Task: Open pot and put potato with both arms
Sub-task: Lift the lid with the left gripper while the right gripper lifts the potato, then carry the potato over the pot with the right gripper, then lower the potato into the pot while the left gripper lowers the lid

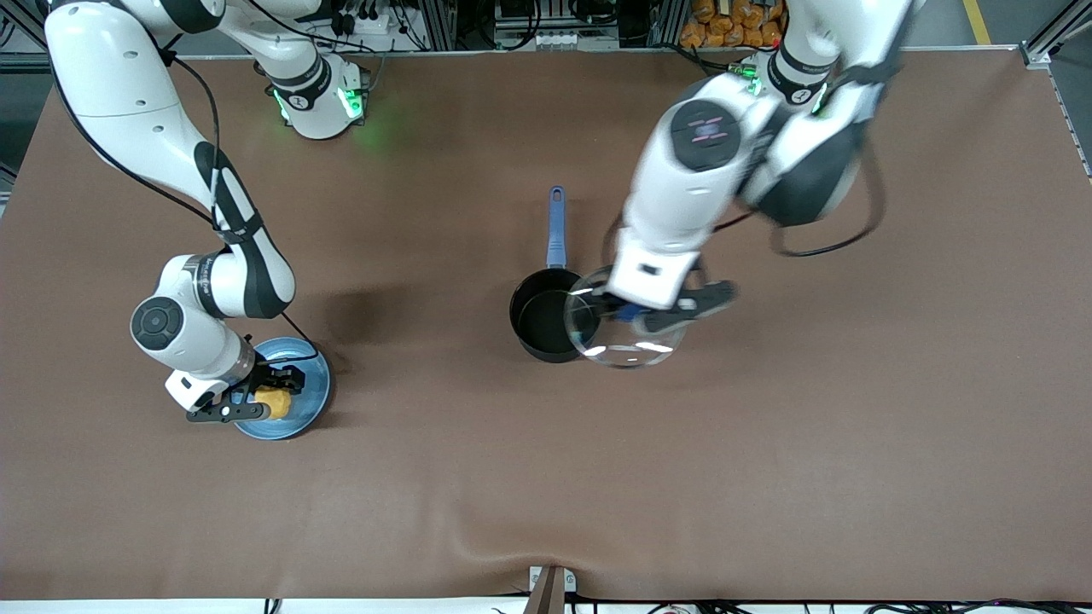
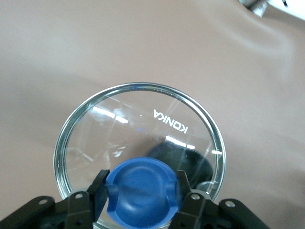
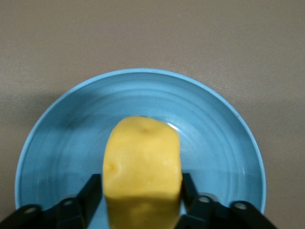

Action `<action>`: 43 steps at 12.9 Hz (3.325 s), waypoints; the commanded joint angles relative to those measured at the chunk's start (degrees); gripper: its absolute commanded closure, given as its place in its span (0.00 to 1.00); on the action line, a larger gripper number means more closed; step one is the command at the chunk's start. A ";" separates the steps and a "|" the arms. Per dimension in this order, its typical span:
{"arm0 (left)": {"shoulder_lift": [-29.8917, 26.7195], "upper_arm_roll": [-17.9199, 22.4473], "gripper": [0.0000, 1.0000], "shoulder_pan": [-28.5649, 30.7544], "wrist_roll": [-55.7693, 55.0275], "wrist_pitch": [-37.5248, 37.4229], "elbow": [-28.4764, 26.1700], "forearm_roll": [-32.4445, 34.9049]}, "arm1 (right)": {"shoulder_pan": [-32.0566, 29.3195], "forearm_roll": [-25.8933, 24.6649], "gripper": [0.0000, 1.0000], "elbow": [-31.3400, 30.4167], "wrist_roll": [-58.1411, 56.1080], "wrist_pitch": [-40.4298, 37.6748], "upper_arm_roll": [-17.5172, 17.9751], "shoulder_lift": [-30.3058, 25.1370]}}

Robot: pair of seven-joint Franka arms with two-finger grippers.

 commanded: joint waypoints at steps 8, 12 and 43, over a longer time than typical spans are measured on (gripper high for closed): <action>-3.58 -0.65 1.00 21.06 31.50 -8.76 -6.95 -2.41 | 4.90 1.02 1.00 0.94 2.04 -13.89 0.54 -12.89; -4.28 -0.65 1.00 25.11 36.27 -4.11 -13.78 -2.32 | 15.69 0.84 1.00 3.92 17.57 -17.86 0.63 -15.37; -7.70 -5.04 0.00 28.81 41.20 22.31 -30.71 -3.11 | 42.80 -6.71 1.00 21.51 46.36 -14.79 4.94 5.72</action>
